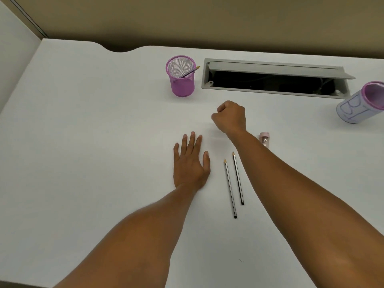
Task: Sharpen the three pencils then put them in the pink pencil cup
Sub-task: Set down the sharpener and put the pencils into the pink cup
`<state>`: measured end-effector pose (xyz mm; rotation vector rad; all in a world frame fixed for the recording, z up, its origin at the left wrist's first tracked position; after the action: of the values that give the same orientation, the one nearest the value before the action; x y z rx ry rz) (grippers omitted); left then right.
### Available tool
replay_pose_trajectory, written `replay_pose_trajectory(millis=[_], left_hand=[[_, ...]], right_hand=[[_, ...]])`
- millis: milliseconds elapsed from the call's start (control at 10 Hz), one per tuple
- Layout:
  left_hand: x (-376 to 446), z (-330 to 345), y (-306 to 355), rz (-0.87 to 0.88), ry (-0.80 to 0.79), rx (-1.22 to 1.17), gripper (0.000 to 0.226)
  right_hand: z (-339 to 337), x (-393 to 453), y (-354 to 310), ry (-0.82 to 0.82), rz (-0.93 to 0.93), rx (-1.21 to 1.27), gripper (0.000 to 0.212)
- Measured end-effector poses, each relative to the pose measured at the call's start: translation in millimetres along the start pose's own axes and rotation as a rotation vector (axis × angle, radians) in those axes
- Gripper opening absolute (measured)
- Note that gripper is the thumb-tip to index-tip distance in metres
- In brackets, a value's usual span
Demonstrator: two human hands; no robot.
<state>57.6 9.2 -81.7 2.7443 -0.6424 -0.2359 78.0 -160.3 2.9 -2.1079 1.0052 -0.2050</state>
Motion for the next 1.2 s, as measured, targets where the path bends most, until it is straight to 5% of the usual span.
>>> replay_pose_trajectory(millis=[300,400,700,1000,1100,1200], left_hand=[[-1,2,-1,0.003,0.016,0.019,0.058],[-2,1,-1,0.003,0.017,0.018,0.058],[-1,1,-1,0.003,0.020,0.014,0.058],[-2,0,-1,-0.002,0.027,0.010,0.058],[-2,-1,0,0.002,0.031,-0.001,0.058],[-2,0,-1,-0.001,0.026,0.003,0.058]], right_hand=[[-10,-36,42,-0.145,0.009,-0.310,0.025],[-12,-43,48,-0.226,0.017,-0.392,0.008],[-10,-55,63,-0.389,0.042,-0.531,0.023],[-6,-50,47,-0.388,0.002,-0.556,0.019],[-18,-38,19,-0.318,-0.055,-0.575,0.007],[-37,-22,-20,-0.160,-0.165,-0.467,0.016]])
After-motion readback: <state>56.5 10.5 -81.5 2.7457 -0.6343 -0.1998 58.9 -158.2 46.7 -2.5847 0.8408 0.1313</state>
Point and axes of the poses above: each hand's wrist, its own x-axis towards the middle knuckle, its own z-axis out of the palm, y = z × x, the point moved 4 cm from there along x, towards the middle knuckle, and after that the axes turned 8 degrees about -z, right-handed, at the moved point
